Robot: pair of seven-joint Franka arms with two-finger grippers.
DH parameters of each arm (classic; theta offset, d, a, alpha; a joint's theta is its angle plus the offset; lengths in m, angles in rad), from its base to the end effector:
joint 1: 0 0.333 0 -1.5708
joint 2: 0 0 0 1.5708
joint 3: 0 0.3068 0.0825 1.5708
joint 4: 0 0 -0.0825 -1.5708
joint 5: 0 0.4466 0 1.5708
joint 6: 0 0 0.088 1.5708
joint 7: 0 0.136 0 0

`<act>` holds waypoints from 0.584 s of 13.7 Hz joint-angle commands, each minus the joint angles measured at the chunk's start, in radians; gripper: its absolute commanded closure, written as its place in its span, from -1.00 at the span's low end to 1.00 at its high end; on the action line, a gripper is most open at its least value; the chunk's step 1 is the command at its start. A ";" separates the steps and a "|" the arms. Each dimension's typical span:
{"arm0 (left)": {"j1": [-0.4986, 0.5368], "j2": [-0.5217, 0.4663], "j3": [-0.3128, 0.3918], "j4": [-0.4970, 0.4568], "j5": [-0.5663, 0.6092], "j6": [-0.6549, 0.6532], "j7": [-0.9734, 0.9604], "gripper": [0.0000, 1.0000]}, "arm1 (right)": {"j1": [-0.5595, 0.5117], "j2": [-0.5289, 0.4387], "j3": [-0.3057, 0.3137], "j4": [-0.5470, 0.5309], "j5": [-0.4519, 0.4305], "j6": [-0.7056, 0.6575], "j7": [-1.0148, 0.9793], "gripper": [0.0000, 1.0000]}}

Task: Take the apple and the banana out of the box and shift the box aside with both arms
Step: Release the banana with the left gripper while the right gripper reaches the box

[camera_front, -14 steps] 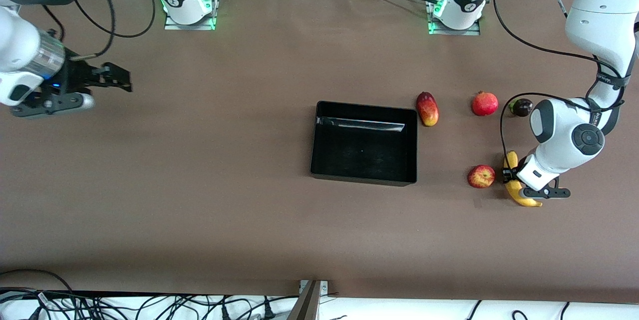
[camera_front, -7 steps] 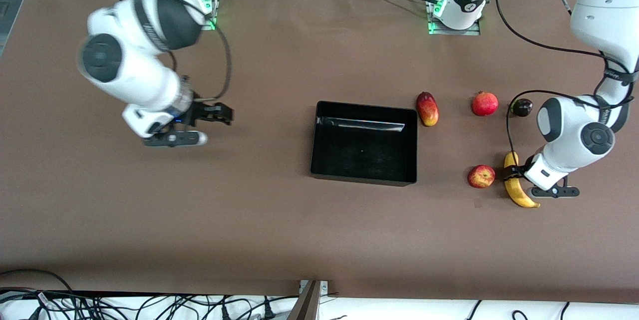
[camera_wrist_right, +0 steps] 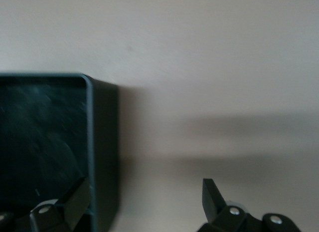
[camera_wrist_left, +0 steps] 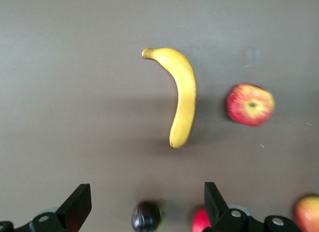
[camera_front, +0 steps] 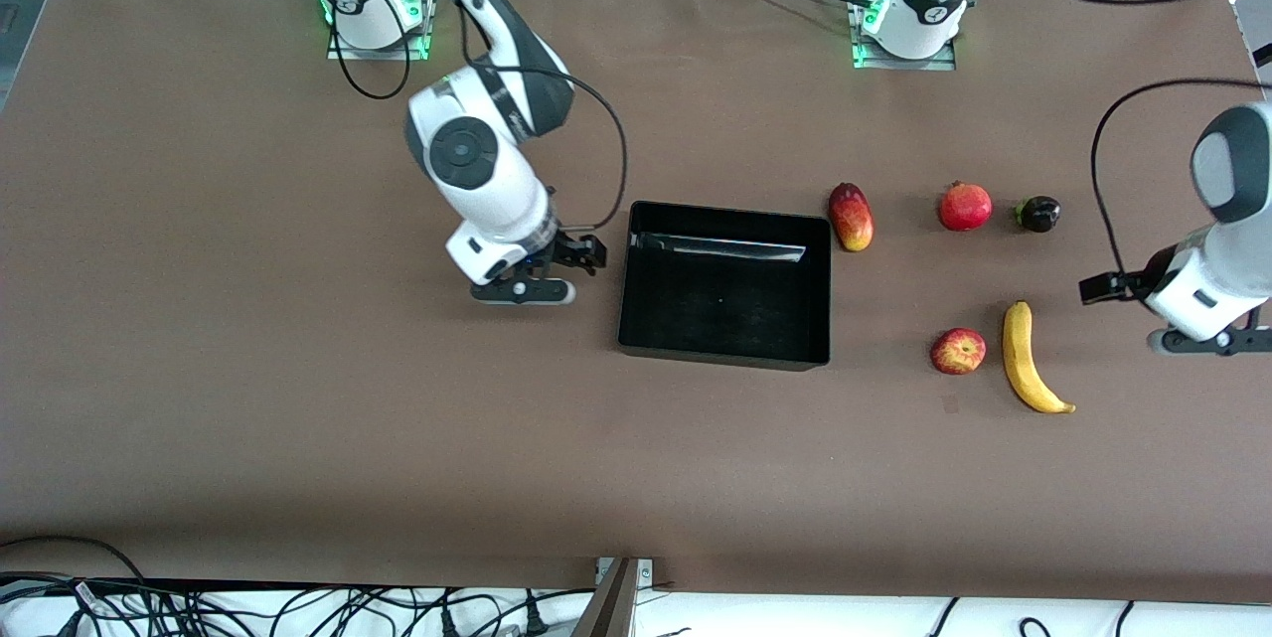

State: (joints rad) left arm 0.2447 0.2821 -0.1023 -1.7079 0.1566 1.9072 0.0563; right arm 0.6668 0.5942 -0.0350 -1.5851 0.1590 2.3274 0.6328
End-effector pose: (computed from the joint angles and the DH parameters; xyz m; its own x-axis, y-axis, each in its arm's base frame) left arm 0.6734 0.1157 0.3571 0.9953 0.0360 -0.0898 0.0261 -0.9936 -0.1095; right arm 0.6090 0.4565 0.2324 0.9939 -0.0983 0.0498 -0.0883 -0.9808 -0.1736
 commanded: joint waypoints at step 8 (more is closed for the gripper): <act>-0.087 -0.323 -0.014 -0.024 -0.127 -0.272 0.023 -1.00 | 0.126 0.206 -0.014 0.109 -0.004 0.181 0.133 1.00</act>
State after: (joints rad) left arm 0.1566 0.0028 -0.1079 -1.7084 0.0540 1.6579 0.0577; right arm 0.7752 0.7797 -0.0407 -1.5032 0.1583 2.5096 0.7658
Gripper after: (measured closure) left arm 0.000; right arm 0.414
